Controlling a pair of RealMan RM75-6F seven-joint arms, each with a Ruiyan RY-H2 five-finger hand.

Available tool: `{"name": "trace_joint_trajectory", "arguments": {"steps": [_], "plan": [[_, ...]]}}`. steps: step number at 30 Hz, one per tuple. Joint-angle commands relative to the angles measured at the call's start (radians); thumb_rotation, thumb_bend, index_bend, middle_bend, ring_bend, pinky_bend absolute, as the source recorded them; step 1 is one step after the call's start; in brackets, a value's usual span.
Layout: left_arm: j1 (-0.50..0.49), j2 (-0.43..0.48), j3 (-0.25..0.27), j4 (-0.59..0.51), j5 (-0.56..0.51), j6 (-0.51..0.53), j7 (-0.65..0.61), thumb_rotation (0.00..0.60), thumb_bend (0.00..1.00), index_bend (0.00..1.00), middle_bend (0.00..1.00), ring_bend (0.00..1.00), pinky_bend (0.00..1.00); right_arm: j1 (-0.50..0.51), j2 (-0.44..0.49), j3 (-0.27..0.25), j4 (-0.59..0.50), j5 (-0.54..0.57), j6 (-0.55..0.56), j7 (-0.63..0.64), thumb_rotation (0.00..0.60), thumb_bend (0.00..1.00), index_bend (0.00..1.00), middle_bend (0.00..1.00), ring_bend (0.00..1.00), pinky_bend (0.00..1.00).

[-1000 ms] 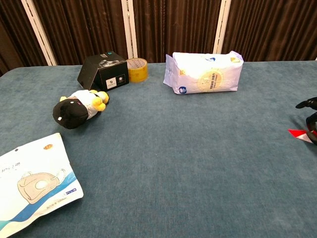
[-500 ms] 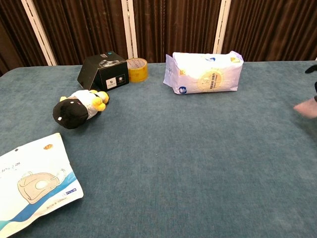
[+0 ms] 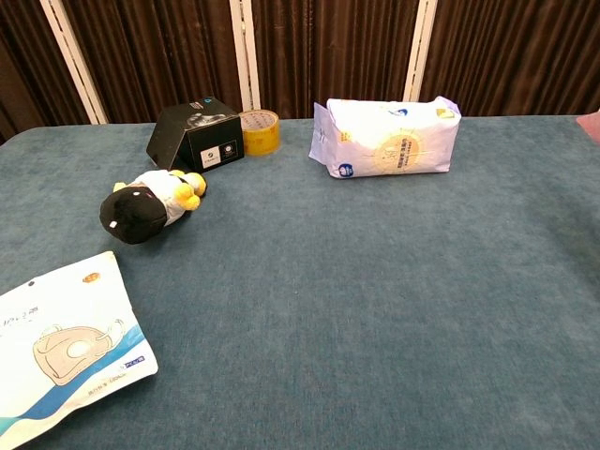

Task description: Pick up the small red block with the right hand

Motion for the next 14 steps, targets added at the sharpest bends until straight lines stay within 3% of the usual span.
{"name": "trace_joint_trajectory", "arguments": {"steps": [1,3,6,12,14], "plan": [[0.0,0.008,0.002,0.005,0.006,0.002,-0.018,0.277,0.0,0.0,0.0,0.0,0.0,-0.165,0.112,-0.036,-0.33,0.014,0.201,-0.193,0.6,0.61,0.66,0.09,0.0,0.0],[0.003,0.012,0.004,0.007,0.014,0.009,-0.03,0.279,0.0,0.0,0.0,0.0,0.0,-0.223,0.136,-0.077,-0.432,0.016,0.244,-0.265,0.6,0.61,0.65,0.09,0.0,0.0],[0.008,0.017,0.009,0.006,0.028,0.022,-0.039,0.275,0.0,0.0,0.0,0.0,0.0,-0.287,0.134,-0.124,-0.5,0.003,0.303,-0.321,0.6,0.6,0.65,0.09,0.0,0.0],[0.018,0.022,0.019,0.0,0.053,0.044,-0.042,0.277,0.0,0.0,0.0,0.0,0.0,-0.345,0.107,-0.178,-0.498,-0.06,0.351,-0.268,0.6,0.59,0.64,0.08,0.0,0.0],[0.02,0.021,0.021,-0.003,0.056,0.046,-0.038,0.278,0.0,0.0,0.0,0.0,0.0,-0.351,0.113,-0.173,-0.505,-0.066,0.355,-0.249,0.6,0.59,0.63,0.06,0.0,0.0]]}}
